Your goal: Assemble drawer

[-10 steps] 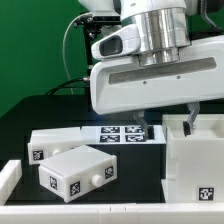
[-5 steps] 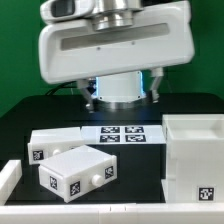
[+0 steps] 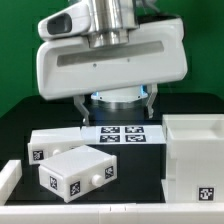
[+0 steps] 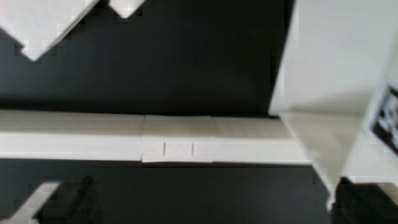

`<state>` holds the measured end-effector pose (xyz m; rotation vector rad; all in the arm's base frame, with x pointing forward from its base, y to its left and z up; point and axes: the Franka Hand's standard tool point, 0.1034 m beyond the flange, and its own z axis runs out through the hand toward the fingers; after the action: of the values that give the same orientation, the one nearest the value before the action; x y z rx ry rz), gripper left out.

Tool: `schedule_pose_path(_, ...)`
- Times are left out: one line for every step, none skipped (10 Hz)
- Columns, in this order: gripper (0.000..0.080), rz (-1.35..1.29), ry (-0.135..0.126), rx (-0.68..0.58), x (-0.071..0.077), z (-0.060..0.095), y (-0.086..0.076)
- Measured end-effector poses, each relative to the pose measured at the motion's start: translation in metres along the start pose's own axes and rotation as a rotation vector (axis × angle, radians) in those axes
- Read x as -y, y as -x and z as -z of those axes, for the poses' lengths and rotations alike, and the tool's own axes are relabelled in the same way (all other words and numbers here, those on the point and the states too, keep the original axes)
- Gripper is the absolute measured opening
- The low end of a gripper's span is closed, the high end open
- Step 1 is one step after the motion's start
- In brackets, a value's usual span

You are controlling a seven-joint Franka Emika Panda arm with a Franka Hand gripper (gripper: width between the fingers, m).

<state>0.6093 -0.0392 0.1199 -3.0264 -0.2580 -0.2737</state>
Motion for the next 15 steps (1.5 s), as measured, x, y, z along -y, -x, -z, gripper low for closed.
schedule_pose_path(0.0649, 0.082, -0.001, 0.013, -0.004, -0.009, 0.005)
schedule_pose_path(0.0649, 0.14, 0.0, 0.009, -0.006, -0.012, 0.007)
schedule_pose_path(0.0649, 0.123, -0.002, -0.007, -0.009, -0.012, 0.008)
schedule_pose_path(0.0649, 0.121, -0.002, -0.006, -0.01, -0.012, 0.008)
schedule_pose_path(0.0649, 0.121, -0.002, -0.006, -0.009, -0.012, 0.008)
schedule_pose_path(0.0649, 0.121, -0.002, -0.006, -0.009, -0.013, 0.008)
schedule_pose_path(0.0649, 0.17, 0.002, -0.003, -0.012, -0.015, 0.01)
schedule_pose_path(0.0649, 0.224, 0.006, 0.004, -0.018, -0.02, 0.013)
schedule_pose_path(0.0649, 0.26, 0.011, 0.0, -0.022, -0.022, 0.014)
schedule_pose_path(0.0649, 0.253, 0.011, 0.0, -0.023, -0.021, 0.014)
schedule_pose_path(0.0649, 0.253, 0.011, 0.0, -0.022, -0.022, 0.014)
schedule_pose_path(0.0649, 0.253, 0.011, 0.0, -0.022, -0.022, 0.014)
schedule_pose_path(0.0649, 0.253, 0.011, 0.001, -0.022, -0.022, 0.014)
schedule_pose_path(0.0649, 0.253, 0.01, 0.001, -0.022, -0.022, 0.014)
schedule_pose_path(0.0649, 0.242, 0.009, 0.002, -0.023, -0.022, 0.015)
